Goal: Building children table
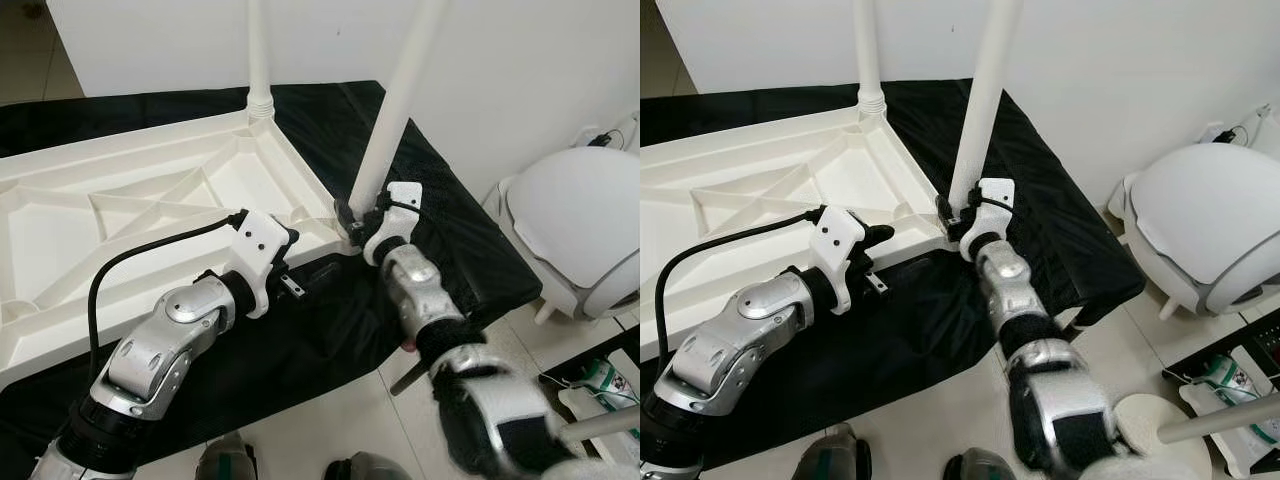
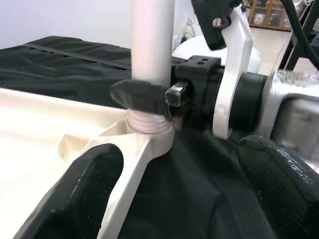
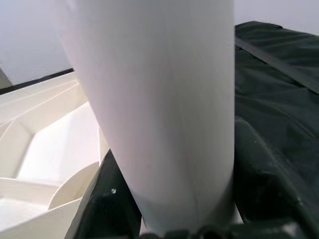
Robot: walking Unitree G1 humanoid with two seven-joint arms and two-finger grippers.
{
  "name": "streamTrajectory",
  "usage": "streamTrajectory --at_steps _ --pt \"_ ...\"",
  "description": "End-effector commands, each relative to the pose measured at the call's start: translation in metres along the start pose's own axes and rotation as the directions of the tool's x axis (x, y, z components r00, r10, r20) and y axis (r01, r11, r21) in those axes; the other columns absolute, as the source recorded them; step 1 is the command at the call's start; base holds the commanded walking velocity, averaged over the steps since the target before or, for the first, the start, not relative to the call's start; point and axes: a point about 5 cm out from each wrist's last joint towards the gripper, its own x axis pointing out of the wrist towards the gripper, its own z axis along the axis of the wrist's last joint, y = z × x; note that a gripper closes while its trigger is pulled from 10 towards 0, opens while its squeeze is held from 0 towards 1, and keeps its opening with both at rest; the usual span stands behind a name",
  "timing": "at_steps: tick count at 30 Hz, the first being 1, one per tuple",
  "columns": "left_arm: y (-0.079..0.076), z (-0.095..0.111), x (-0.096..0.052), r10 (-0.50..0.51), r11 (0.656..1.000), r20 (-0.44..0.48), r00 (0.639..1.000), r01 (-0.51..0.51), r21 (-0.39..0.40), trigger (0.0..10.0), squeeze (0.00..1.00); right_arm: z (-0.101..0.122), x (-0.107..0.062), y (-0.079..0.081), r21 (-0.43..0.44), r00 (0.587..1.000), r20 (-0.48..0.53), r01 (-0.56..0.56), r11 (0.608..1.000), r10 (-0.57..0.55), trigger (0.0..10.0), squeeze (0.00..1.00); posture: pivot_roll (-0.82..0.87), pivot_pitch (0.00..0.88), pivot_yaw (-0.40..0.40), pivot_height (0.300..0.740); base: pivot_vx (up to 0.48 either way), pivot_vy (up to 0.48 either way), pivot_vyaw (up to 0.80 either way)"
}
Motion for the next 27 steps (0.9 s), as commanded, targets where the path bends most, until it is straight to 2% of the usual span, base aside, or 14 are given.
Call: streamTrajectory --at_steps 1,4,7,8,13,18,19,21,22,23,24,25,26,27 --pt "-0.007 0.000 0.001 -0.065 0.998 -0.002 0.998 0.065 -0.002 10.0 0.00 -0.014 -0.007 0.006 0.008 0.998 -0.065 0.019 1.000 -0.018 10.0 0.00 0.03 0.001 -0.073 0.740 0.000 0.000 0.00" --pt "-0.007 0.000 0.001 -0.066 0.998 -0.001 0.998 0.066 -0.004 10.0 0.00 -0.013 -0.007 0.008 0.010 0.998 -0.070 0.003 1.000 -0.002 10.0 0.00 0.02 0.002 -0.074 0.740 0.000 0.000 0.00" --pt "-0.008 0.000 0.002 -0.067 0.998 -0.001 0.998 0.067 -0.006 10.0 0.00 -0.012 -0.006 -0.001 0.008 0.997 -0.073 0.020 1.000 -0.020 10.0 0.00 0.02 0.002 -0.076 0.740 0.000 0.000 0.00" --pt "-0.008 0.000 0.002 -0.067 0.998 -0.001 0.998 0.067 -0.006 10.0 0.00 -0.012 -0.007 -0.001 0.011 0.997 -0.071 0.018 1.000 -0.017 10.0 1.00 0.02 0.002 -0.076 0.740 0.000 0.000 0.00" --pt "-0.008 0.000 0.002 -0.066 0.998 0.002 0.998 0.066 -0.008 10.0 0.00 -0.010 -0.009 0.001 0.027 0.998 -0.060 -0.003 1.000 0.004 10.0 1.00 0.02 0.005 -0.078 0.740 0.000 0.000 0.00" --pt "-0.009 -0.001 0.001 -0.063 0.998 0.001 0.998 0.063 -0.010 10.0 0.00 -0.006 -0.009 -0.009 0.023 0.996 -0.062 -0.068 0.997 0.070 10.0 1.00 0.03 0.006 -0.079 0.740 0.000 0.000 0.00" --pt "-0.009 -0.001 0.001 -0.063 0.998 0.000 0.998 0.063 -0.010 10.0 0.00 -0.006 -0.009 -0.012 0.030 0.988 -0.073 -0.135 0.990 0.137 10.0 0.20 0.03 0.005 -0.079 0.740 0.000 0.000 0.00" --pt "-0.009 -0.001 0.001 -0.063 0.998 0.000 0.998 0.063 -0.010 10.0 0.00 -0.006 -0.009 -0.012 0.030 0.988 -0.073 -0.135 0.990 0.137 10.0 0.20 0.03 0.005 -0.079 0.740 0.000 0.000 0.00" --pt "-0.008 -0.001 0.001 -0.063 0.998 0.000 0.998 0.063 -0.010 10.0 0.00 -0.005 -0.008 -0.020 0.016 0.974 -0.088 -0.210 0.978 0.210 10.0 0.00 0.02 0.002 -0.078 0.740 0.000 0.000 0.00" --pt "-0.008 -0.001 0.001 -0.065 0.998 0.001 0.998 0.065 -0.009 10.0 0.00 -0.003 -0.007 -0.029 -0.010 0.958 -0.104 -0.269 0.963 0.267 10.0 0.00 0.02 0.000 -0.078 0.740 0.000 0.000 0.00" --pt "-0.008 -0.001 0.001 -0.065 0.998 0.001 0.998 0.065 -0.009 10.0 0.00 -0.003 -0.007 -0.029 -0.010 0.958 -0.104 -0.269 0.963 0.267 10.0 0.00 0.02 0.000 -0.078 0.740 0.000 0.000 0.00" --pt "-0.008 -0.001 0.002 -0.067 0.998 0.001 0.998 0.067 -0.007 10.0 0.00 0.000 -0.005 -0.039 -0.038 0.940 -0.121 -0.325 0.945 0.318 10.0 0.00 0.02 0.000 -0.075 0.740 0.000 0.000 0.00" --pt "-0.008 -0.001 0.002 -0.067 0.998 0.001 0.998 0.067 -0.007 10.0 0.00 0.000 -0.005 -0.039 -0.038 0.940 -0.121 -0.325 0.945 0.318 10.0 0.00 0.02 0.000 -0.075 0.740 0.000 0.000 0.00" --pt "-0.008 0.000 0.002 -0.070 0.998 0.002 0.998 0.070 -0.005 10.0 0.00 0.004 -0.004 -0.048 -0.070 0.926 -0.131 -0.365 0.928 0.354 10.0 0.00 0.02 0.000 -0.075 0.740 0.000 0.000 0.00"
